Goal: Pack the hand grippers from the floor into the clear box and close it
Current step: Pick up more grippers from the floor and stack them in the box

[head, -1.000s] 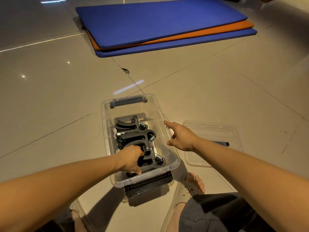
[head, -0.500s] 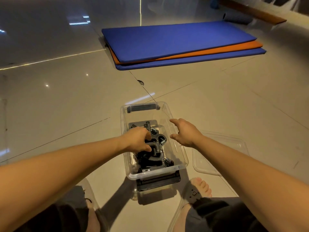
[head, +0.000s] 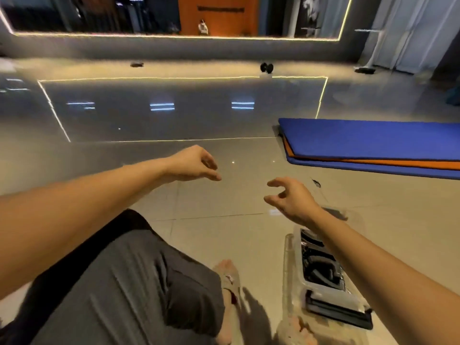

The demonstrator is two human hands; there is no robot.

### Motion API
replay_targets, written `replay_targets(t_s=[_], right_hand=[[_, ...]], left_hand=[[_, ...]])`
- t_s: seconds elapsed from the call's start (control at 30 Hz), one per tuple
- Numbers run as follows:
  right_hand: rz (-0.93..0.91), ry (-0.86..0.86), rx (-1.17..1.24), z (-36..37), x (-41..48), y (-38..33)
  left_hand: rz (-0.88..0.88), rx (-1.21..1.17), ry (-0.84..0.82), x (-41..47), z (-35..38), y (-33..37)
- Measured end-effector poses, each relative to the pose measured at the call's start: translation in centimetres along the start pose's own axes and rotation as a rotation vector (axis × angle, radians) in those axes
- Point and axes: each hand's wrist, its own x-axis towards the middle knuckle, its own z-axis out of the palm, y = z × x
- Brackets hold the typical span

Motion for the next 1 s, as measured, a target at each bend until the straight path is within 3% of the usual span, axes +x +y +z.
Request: replay_targets(t_s=[0.1, 0.23, 0.4, 0.7, 1.0], right_hand=[[-0.097, -0.053, 0.071, 3.5, -0.6, -5.1], [-0.196, -0.108, -0.008, 8.3, 0.3, -13.2], [-0.373, -0.217, -0.035, 16.7, 2.2, -23.2], [-0.477, -0.498, -0.184, 35.4, 5.9, -34.6], [-0.424, -0.556, -0.151, 51.1, 12.7, -34.7]], left_hand=[[-0.098, -0.033, 0.079, -5.7, -4.3, -4.5], [-0.231, -0.08, 0.107, -13.2, -9.1, -10.2], [-0.398, -0.055, 0.143, -22.0, -11.4, -19.4], [-0.787, -0.153, 0.352, -35.1, -6.9, -39.4], [-1.178, -0.271, 0.422, -38.7, 0.2, -55.0]])
